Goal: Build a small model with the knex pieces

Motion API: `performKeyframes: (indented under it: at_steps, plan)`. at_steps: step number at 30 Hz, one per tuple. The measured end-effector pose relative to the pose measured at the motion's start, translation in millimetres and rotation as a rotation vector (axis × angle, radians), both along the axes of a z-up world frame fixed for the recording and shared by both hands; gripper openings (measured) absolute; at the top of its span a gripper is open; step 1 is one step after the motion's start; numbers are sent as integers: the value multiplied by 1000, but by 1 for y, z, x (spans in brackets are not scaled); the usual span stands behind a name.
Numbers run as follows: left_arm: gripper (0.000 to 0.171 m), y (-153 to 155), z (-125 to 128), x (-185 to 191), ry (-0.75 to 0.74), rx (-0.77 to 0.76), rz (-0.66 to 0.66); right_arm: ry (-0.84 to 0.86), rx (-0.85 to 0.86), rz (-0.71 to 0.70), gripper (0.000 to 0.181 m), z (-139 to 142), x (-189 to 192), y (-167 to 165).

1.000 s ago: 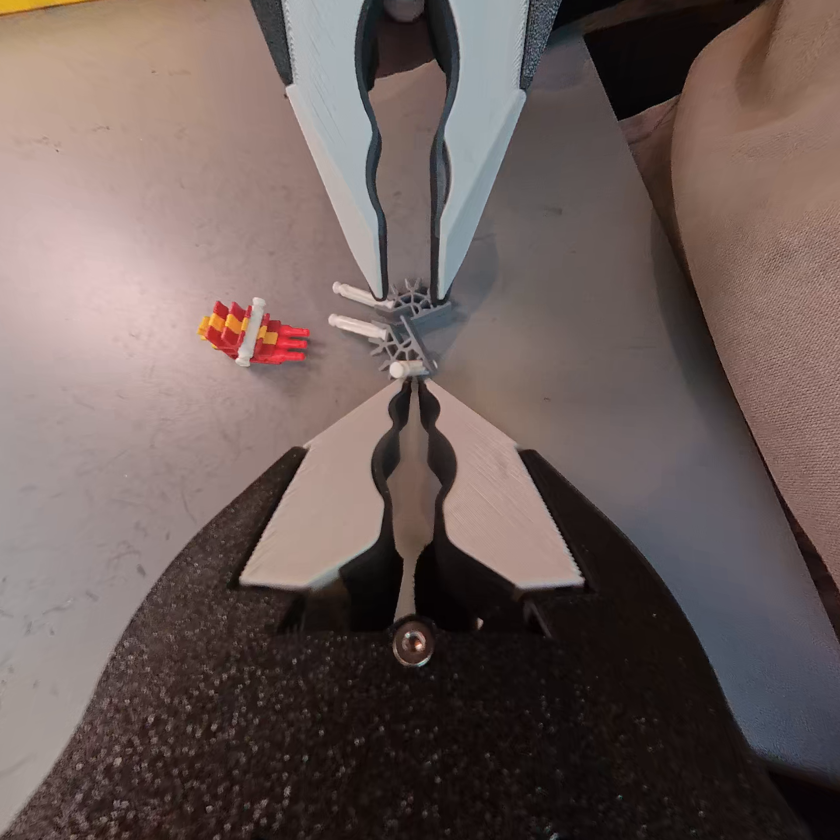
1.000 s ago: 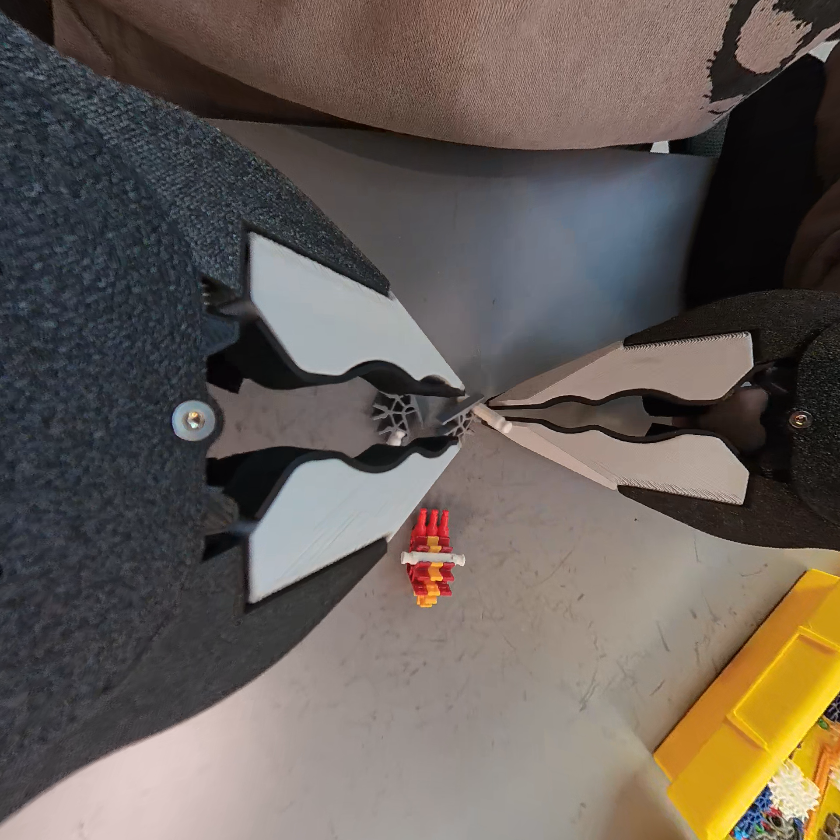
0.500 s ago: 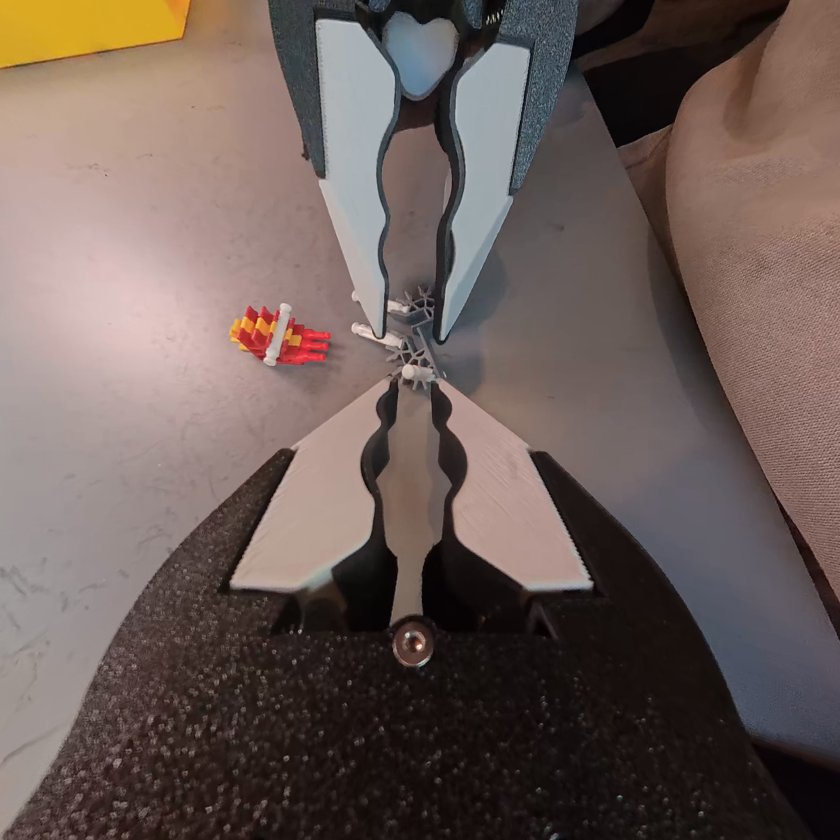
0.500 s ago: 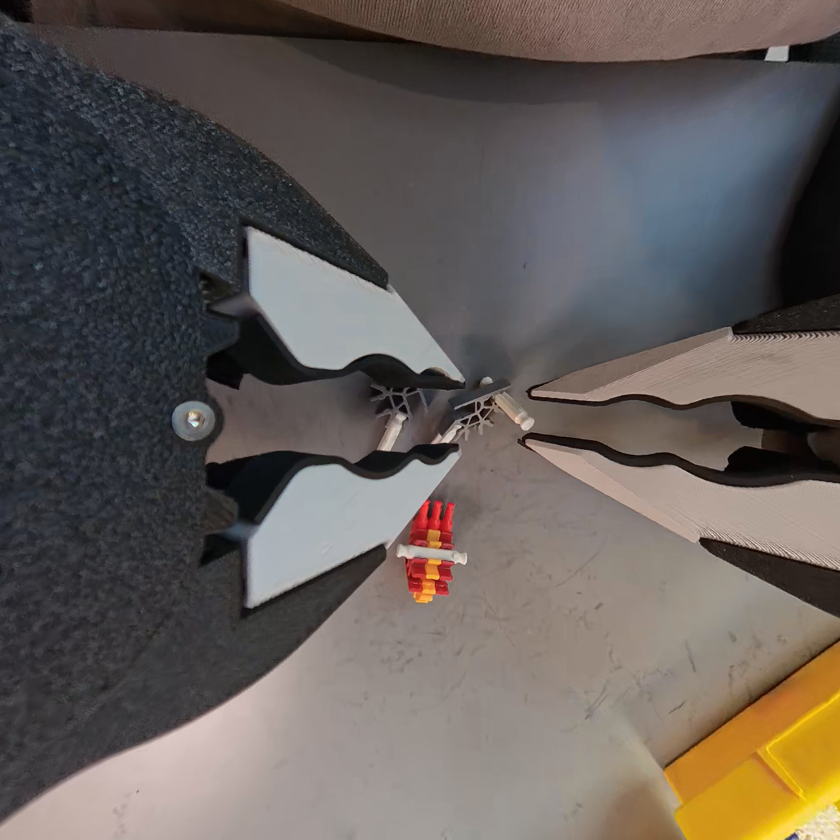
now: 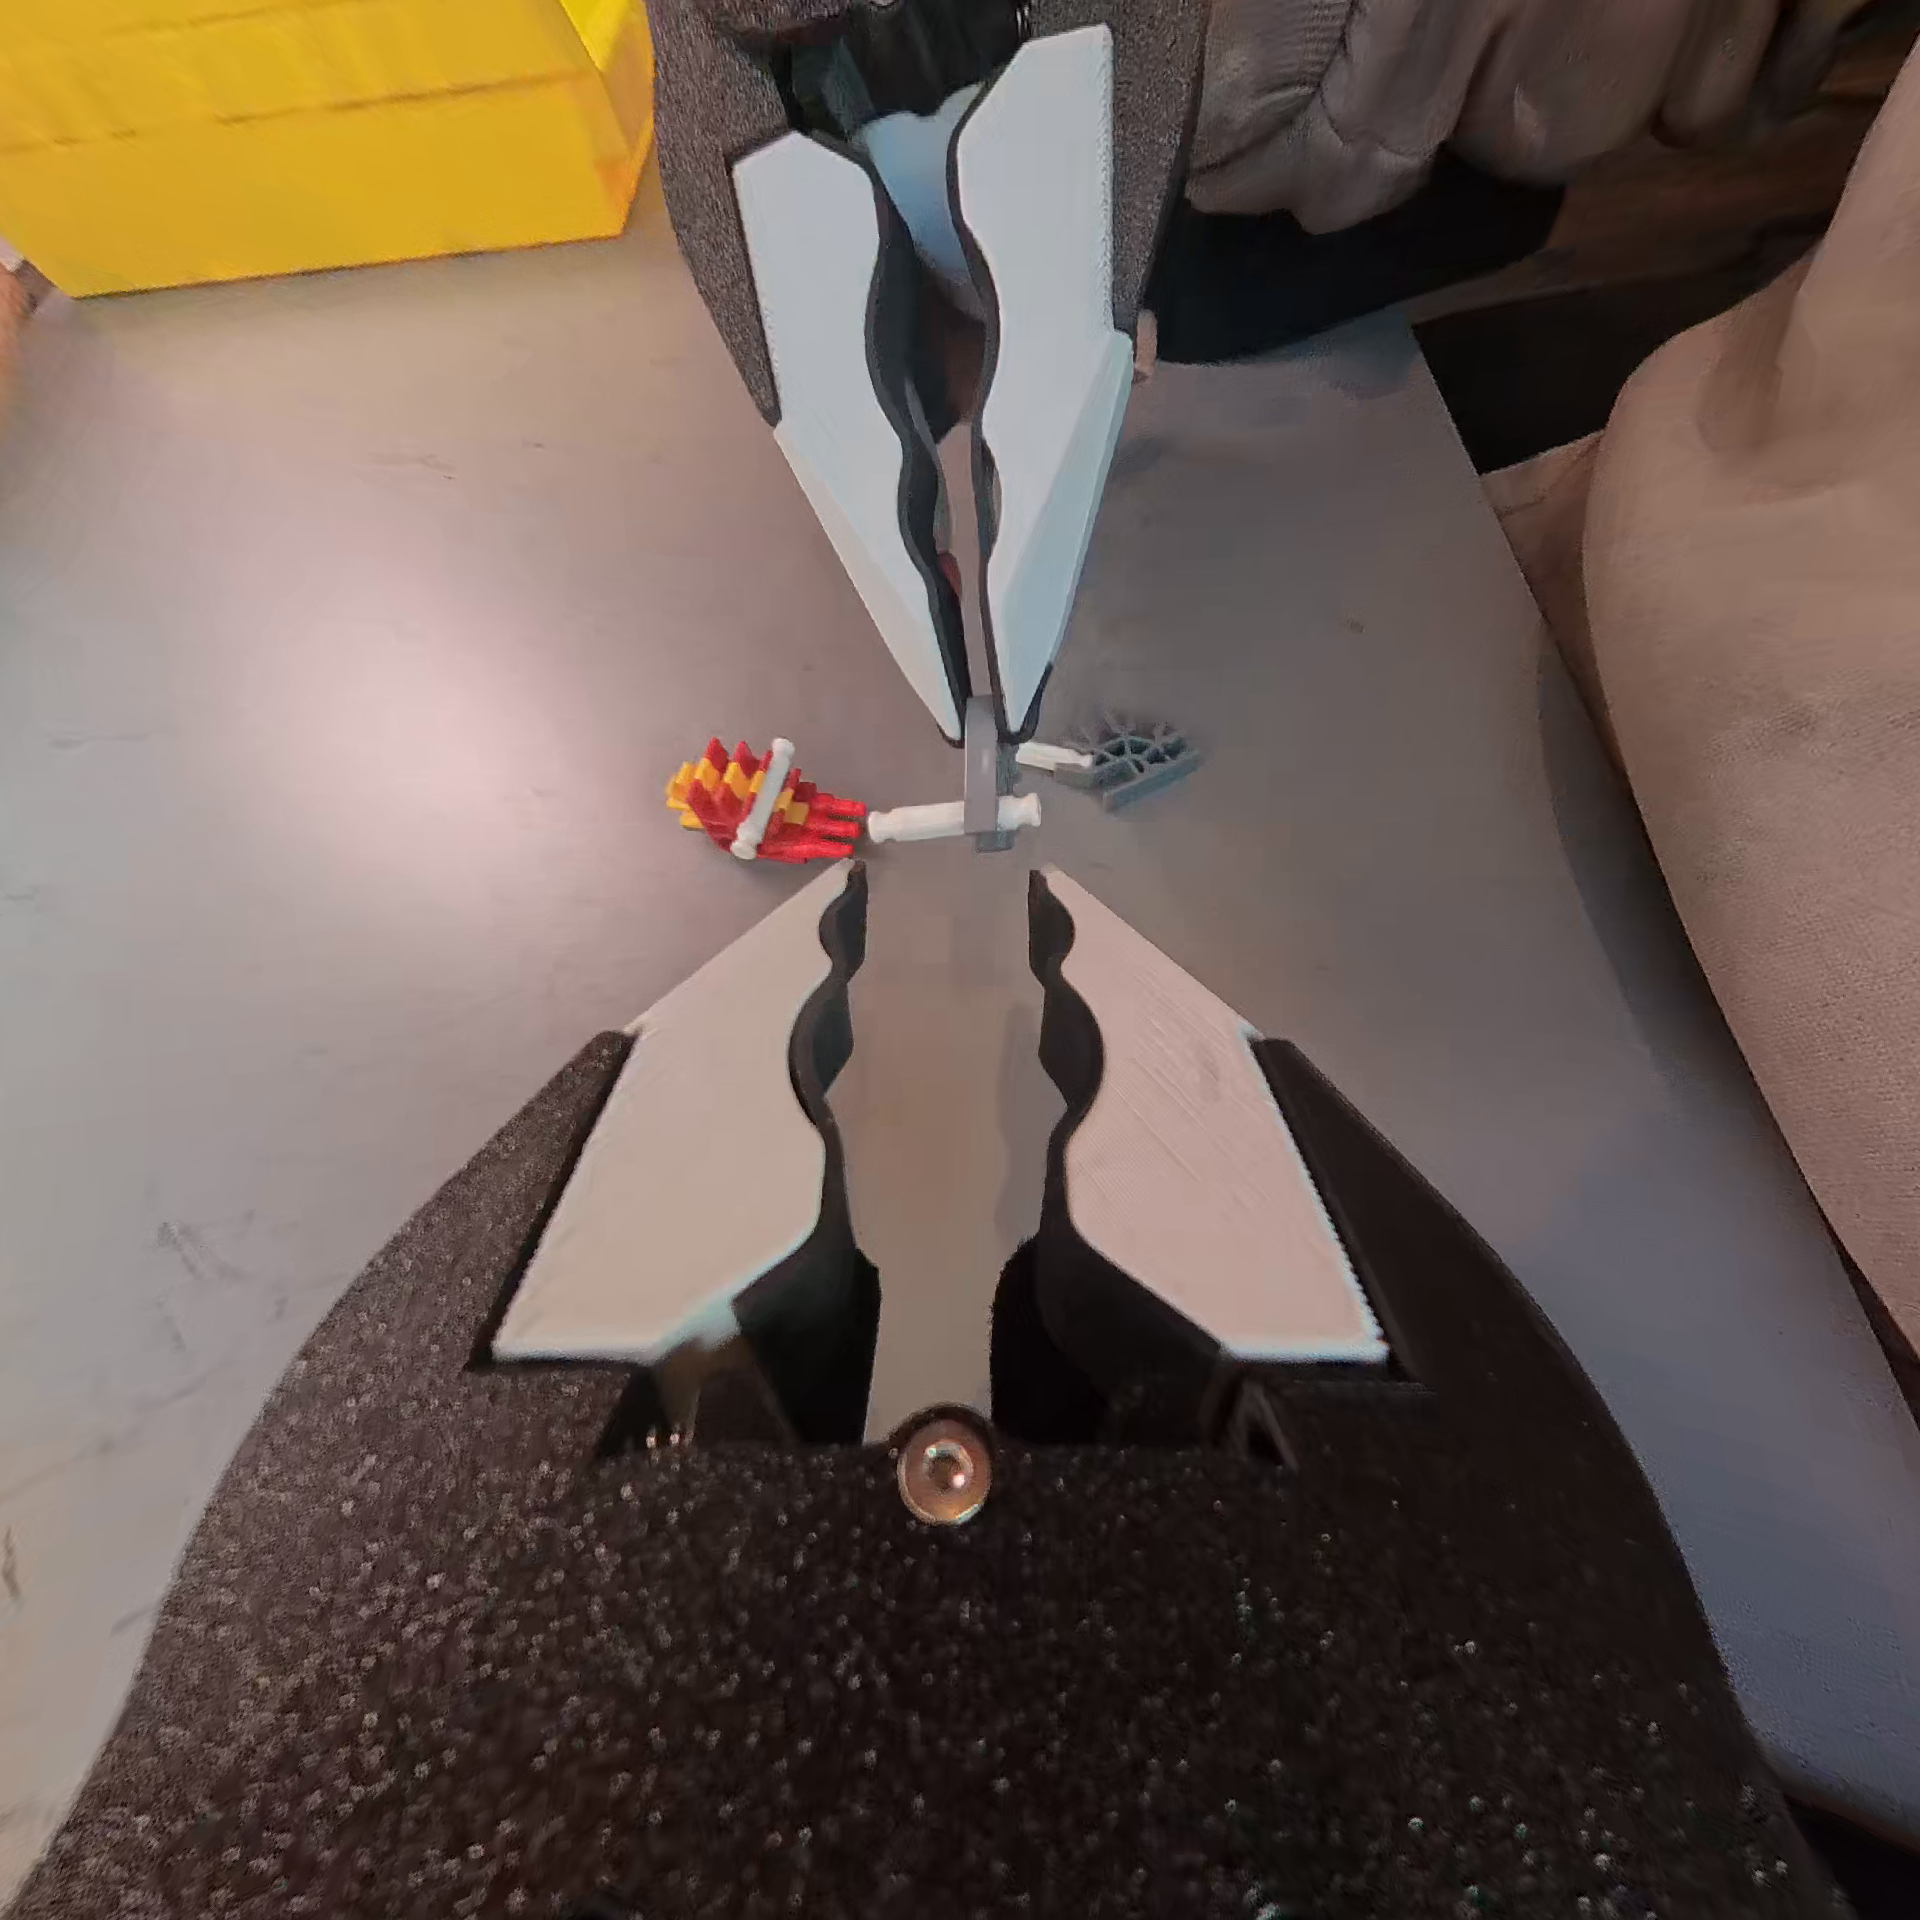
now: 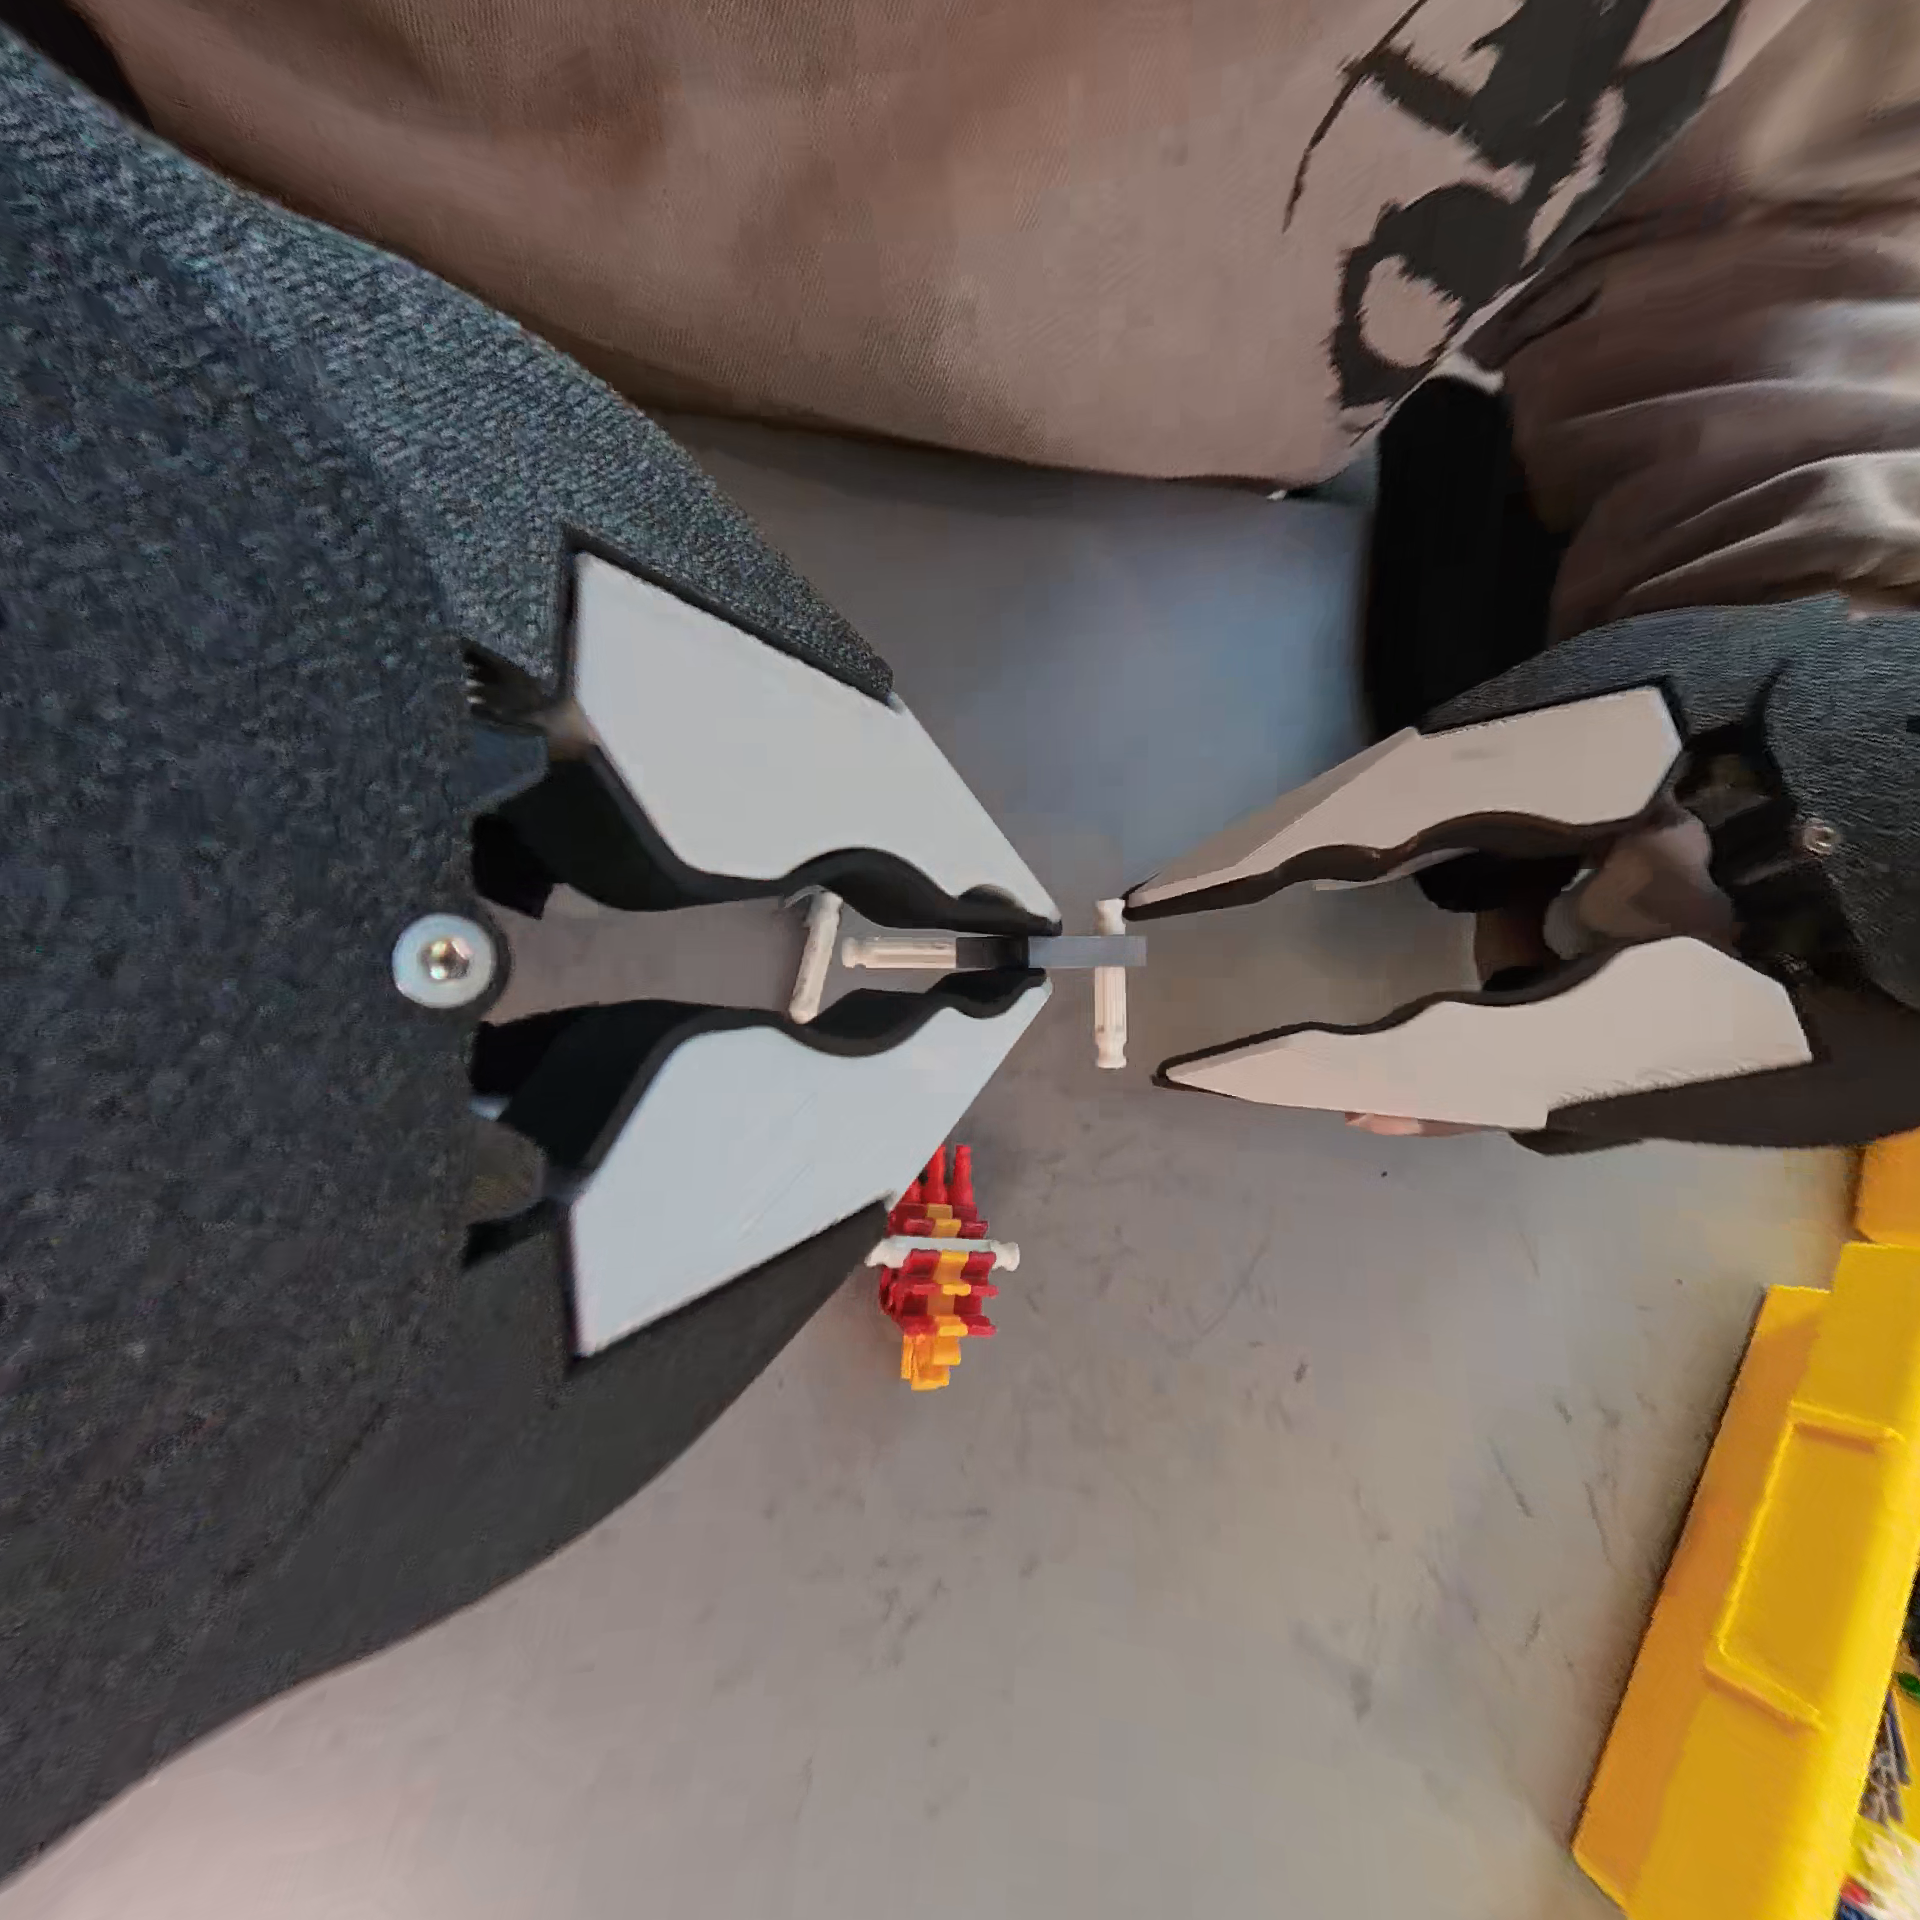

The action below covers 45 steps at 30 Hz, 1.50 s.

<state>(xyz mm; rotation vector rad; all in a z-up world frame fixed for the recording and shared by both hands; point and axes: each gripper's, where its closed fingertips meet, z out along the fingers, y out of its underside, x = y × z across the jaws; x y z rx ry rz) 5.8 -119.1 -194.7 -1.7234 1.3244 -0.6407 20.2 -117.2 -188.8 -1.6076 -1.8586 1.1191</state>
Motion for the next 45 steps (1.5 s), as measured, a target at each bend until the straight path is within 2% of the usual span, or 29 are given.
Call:
performKeyframes:
  at_steps: [9, 14, 20, 22, 24, 27, 29, 32, 38, 42, 45]
  plan:
    - [25, 5, 41, 1, -186, 98, 33, 188, -583, -71, 3, 43, -3, 8]
    - [18, 9, 50, -3, -288, 1, 61, 307, -688, -107, 3, 63, -7, 18]
    - [18, 19, 65, 2, -454, -172, 116, 442, -493, -169, 3, 68, -16, 25]
    - [8, 20, 69, 2, -493, -197, 114, 466, -386, -165, 3, 67, -20, 22]
    - [7, 18, 64, 0, -456, -194, 102, 465, -233, -157, 3, 62, -21, 20]
    - [7, 5, 45, 4, -292, -105, 21, 357, 14, -80, 3, 42, -17, 9]
    - [6, -12, 27, 11, -160, -50, -91, 223, 105, 34, 4, 20, -9, -9]
    - [6, -33, 3, 22, -18, -44, -213, 61, 191, 162, 6, -9, 6, -29]
    - [6, -47, -2, 31, 22, -45, -319, 60, 238, 223, 35, 0, 16, -32]
    - [7, -54, -2, 35, 14, -91, -372, 56, 329, 312, 20, 0, 12, -36]
    - [7, -55, -3, 37, 13, -109, -385, 43, 400, 399, 16, 1, 13, -43]
